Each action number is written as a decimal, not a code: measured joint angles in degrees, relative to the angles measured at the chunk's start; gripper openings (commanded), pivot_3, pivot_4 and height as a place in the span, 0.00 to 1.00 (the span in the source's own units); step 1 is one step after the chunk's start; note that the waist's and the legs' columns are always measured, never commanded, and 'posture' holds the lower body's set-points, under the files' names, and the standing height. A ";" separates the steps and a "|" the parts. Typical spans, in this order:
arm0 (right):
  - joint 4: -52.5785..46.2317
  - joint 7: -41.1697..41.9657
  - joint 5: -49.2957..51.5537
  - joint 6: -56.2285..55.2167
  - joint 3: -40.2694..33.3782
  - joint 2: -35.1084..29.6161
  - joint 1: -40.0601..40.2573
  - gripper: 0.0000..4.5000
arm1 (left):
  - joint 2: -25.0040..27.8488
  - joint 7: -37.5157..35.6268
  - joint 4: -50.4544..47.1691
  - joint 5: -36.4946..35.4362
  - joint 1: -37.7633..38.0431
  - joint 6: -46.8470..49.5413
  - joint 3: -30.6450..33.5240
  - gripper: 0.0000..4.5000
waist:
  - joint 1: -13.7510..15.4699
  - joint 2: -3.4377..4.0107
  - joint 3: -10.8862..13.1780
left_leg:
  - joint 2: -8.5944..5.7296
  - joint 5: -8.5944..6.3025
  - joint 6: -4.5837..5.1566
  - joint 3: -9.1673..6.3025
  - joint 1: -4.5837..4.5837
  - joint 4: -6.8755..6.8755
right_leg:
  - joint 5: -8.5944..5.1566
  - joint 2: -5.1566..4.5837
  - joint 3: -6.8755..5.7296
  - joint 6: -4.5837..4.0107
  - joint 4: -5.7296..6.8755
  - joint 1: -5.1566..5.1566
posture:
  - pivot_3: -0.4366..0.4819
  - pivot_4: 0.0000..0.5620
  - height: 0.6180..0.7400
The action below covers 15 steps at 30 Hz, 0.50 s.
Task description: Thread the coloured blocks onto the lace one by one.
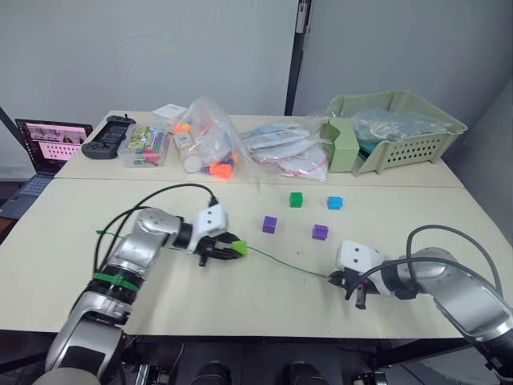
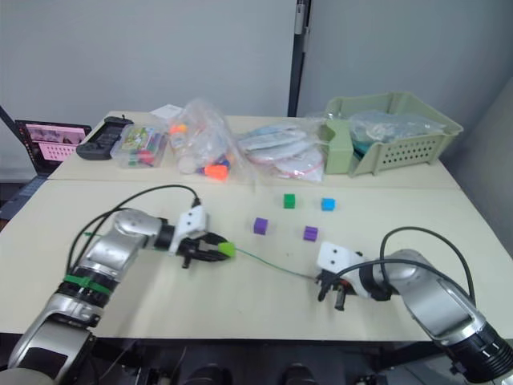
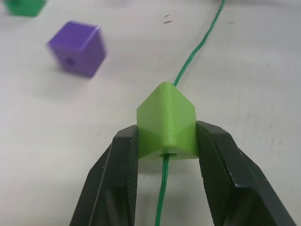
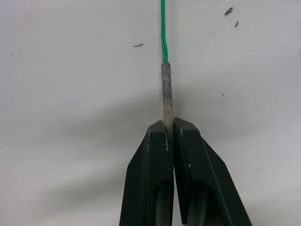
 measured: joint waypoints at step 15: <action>2.68 3.50 -1.16 -2.32 0.32 0.61 -1.01 0.00 | 14.27 -5.96 26.28 0.68 2.80 -20.88 8.04 0.29 | 0.35 0.00 0.01 | 0.06 0.00 0.00 0.08 0.00 0.00 | -0.01 -0.06 -0.11 -0.04 0.01 -0.05 | 0.48 0.27 0.95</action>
